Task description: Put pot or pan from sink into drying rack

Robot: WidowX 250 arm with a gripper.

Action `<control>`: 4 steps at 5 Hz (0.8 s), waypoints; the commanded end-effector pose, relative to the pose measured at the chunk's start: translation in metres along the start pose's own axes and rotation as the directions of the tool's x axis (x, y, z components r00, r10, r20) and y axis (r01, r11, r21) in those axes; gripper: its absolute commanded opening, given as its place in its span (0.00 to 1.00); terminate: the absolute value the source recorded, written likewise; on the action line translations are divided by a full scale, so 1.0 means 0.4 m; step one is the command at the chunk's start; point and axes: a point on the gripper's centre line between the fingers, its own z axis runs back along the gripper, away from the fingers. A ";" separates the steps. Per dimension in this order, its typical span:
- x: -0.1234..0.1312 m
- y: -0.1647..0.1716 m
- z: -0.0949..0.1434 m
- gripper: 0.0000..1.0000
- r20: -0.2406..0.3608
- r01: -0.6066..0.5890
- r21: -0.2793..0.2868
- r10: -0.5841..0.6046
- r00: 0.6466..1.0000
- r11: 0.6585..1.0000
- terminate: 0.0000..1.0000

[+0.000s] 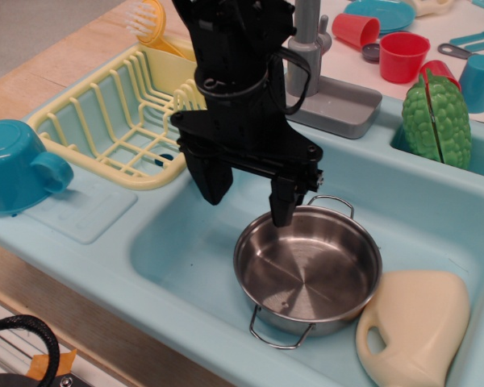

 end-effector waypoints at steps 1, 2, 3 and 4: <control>0.012 0.005 -0.036 1.00 0.000 0.010 -0.039 -0.010 1.000 0.999 0.00; 0.009 0.008 -0.054 1.00 0.005 0.025 -0.059 -0.025 1.000 0.998 0.00; 0.009 0.003 -0.065 0.00 0.009 0.034 -0.061 -0.034 0.999 0.998 0.00; 0.009 0.000 -0.071 0.00 0.015 0.026 -0.063 -0.025 1.000 0.998 0.00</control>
